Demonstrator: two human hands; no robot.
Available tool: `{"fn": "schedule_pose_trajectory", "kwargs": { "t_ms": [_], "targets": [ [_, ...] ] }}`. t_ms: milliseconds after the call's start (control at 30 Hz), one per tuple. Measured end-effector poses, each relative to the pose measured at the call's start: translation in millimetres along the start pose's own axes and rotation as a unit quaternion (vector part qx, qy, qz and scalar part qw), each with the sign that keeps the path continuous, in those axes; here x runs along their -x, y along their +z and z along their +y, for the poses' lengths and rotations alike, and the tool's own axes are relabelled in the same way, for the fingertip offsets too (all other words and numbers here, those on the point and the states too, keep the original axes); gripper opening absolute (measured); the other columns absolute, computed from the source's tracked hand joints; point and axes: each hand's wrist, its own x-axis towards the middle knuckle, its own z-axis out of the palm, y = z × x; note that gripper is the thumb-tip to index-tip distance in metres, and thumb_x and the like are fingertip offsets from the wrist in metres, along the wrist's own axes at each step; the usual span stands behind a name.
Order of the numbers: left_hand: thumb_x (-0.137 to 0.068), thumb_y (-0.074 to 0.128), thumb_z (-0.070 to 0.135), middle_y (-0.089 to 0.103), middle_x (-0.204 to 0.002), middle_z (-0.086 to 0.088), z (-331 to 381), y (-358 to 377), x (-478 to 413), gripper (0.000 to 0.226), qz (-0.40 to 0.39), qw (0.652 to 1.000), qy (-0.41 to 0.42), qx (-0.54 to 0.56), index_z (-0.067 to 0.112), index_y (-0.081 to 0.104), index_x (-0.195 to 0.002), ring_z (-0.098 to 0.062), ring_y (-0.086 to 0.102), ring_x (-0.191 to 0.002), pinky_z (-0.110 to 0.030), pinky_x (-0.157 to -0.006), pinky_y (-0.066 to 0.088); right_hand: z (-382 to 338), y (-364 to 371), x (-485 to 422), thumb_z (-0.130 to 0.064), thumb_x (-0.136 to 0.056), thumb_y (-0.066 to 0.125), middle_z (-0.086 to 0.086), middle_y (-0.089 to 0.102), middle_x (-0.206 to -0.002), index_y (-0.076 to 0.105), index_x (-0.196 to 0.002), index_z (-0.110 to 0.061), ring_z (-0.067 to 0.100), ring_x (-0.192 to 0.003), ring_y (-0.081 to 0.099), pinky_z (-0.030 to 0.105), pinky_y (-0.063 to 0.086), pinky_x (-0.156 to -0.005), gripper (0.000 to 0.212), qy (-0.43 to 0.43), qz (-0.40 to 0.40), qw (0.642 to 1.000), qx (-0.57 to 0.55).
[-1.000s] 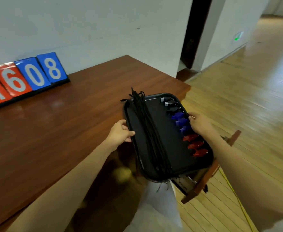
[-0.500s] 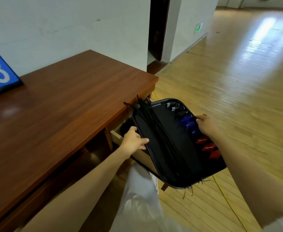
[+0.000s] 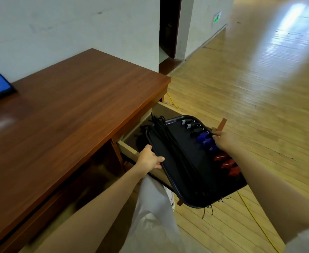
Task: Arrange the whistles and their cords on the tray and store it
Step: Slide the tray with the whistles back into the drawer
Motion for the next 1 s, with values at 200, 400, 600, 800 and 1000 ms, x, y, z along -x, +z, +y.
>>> {"fn": "schedule_pose_trajectory", "kwargs": {
  "t_ms": [200,400,600,800,1000],
  "targets": [
    [-0.086,0.058,-0.008,0.058,-0.119,-0.025,-2.3,-9.9,-17.9,0.059,0.013,1.000,-0.020,0.001,-0.001,0.028,-0.137,-0.037,0.062,-0.106,-0.035,-0.080,0.054,-19.5,12.3,-19.5,-0.024,-0.101,0.035,0.013,0.051,-0.138,0.044,-0.141,-0.016,0.028,-0.106,0.058,0.037,0.050,-0.088,0.041,-0.014,-0.018,0.999,0.041],
    [-0.085,0.060,-0.006,0.059,-0.120,-0.023,-5.6,-14.0,-37.2,0.072,0.022,0.998,-0.041,0.031,0.002,0.020,-0.144,-0.034,0.065,-0.103,-0.036,-0.079,0.056,-31.4,21.5,-41.5,-0.024,-0.101,0.036,0.016,0.056,-0.130,0.044,-0.140,-0.016,0.028,-0.106,0.060,0.037,0.052,-0.090,0.041,-0.002,-0.036,0.999,0.039],
    [-0.085,0.060,-0.007,0.058,-0.121,-0.024,-7.5,-17.7,-48.8,0.074,0.027,0.997,-0.055,0.041,0.001,0.017,-0.145,-0.034,0.064,-0.103,-0.030,-0.072,0.056,-38.1,31.2,-57.4,-0.025,-0.101,0.036,0.014,0.055,-0.133,0.045,-0.140,-0.016,0.029,-0.108,0.060,0.036,0.050,-0.086,0.040,-0.001,-0.043,0.998,0.045],
    [-0.085,0.060,-0.007,0.053,-0.125,-0.025,-5.9,-30.0,-63.0,0.076,0.049,0.996,-0.056,0.045,0.002,0.017,-0.146,-0.036,0.062,-0.106,-0.033,-0.078,0.054,-54.1,38.8,-72.2,-0.024,-0.102,0.035,0.016,0.057,-0.129,0.041,-0.142,-0.015,0.029,-0.103,0.062,0.038,0.051,-0.088,0.042,-0.013,-0.066,0.997,0.047],
    [-0.086,0.061,-0.005,0.047,-0.133,-0.023,-0.6,-39.8,-75.8,0.073,0.073,0.994,-0.070,0.051,0.005,0.021,-0.146,-0.033,0.063,-0.107,-0.029,-0.081,0.053,-72.4,51.4,-94.5,-0.024,-0.102,0.035,0.015,0.058,-0.127,0.042,-0.142,-0.016,0.027,-0.095,0.061,0.035,0.051,-0.077,0.041,-0.033,-0.060,0.996,0.050]
  ]
}}
